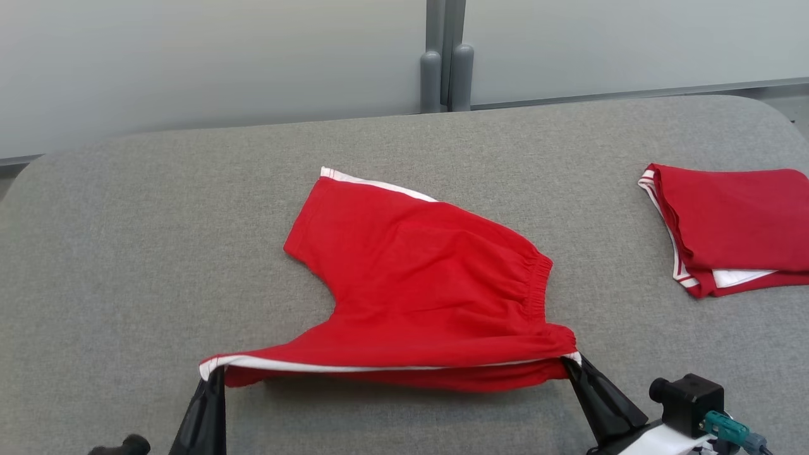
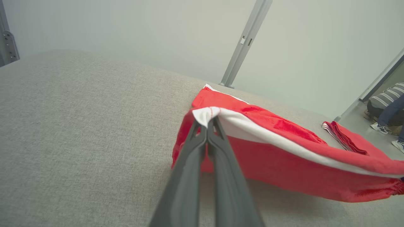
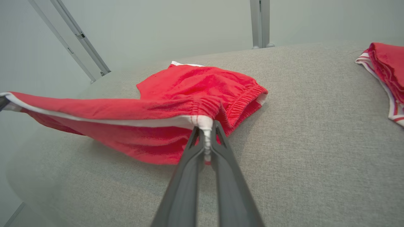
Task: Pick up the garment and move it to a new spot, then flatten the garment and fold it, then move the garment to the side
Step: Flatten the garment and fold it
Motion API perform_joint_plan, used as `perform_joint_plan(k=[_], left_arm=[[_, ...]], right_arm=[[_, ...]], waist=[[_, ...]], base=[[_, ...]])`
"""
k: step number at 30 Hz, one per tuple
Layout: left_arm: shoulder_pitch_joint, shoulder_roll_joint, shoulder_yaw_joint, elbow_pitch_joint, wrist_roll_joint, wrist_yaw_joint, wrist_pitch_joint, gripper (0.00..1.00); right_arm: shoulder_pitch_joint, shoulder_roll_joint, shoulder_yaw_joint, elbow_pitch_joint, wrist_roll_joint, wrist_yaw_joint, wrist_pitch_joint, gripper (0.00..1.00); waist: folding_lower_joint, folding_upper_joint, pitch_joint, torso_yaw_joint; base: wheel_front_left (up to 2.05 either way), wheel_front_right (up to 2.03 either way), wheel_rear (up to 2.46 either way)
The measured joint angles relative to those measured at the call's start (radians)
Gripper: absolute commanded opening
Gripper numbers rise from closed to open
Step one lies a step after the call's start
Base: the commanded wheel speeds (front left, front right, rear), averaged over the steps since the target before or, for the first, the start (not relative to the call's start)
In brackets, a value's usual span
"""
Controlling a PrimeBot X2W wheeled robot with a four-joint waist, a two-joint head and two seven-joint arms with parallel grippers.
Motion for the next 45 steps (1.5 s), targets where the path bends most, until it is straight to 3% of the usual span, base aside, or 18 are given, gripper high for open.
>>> perform_joint_plan(k=[9, 19, 32, 45], left_arm=[[-0.245, 0.058, -0.032, 0.165, 0.016, -0.042, 0.066, 0.0], [-0.597, 0.07, -0.09, 0.448, 0.028, -0.071, 0.109, 0.0], [-0.952, 0.076, -0.205, 0.795, 0.034, -0.083, 0.14, 0.0], [-1.132, 0.099, -0.322, 0.955, -0.025, -0.085, 0.154, 0.0]], right_arm=[[-0.105, 0.086, -0.04, 0.087, -0.013, 0.0, 0.013, 0.0], [-0.279, 0.139, -0.067, 0.209, -0.032, 0.0, 0.013, 0.0], [-0.521, 0.152, -0.04, 0.42, 0.002, 0.0, -0.031, 0.0], [-0.624, 0.153, 0.015, 0.56, 0.054, 0.0, -0.093, 0.0]], waist=[[0.0, 0.0, 0.011, -0.029], [0.0, 0.0, 0.095, -0.07], [0.0001, 0.0, 0.261, -0.133], [0.0001, 0.0, 0.326, -0.174]], base=[[0.0, 0.0, 0.0], [0.0, 0.0, 0.0], [0.0, 0.0, 0.0], [0.0, 0.0, 0.0]])
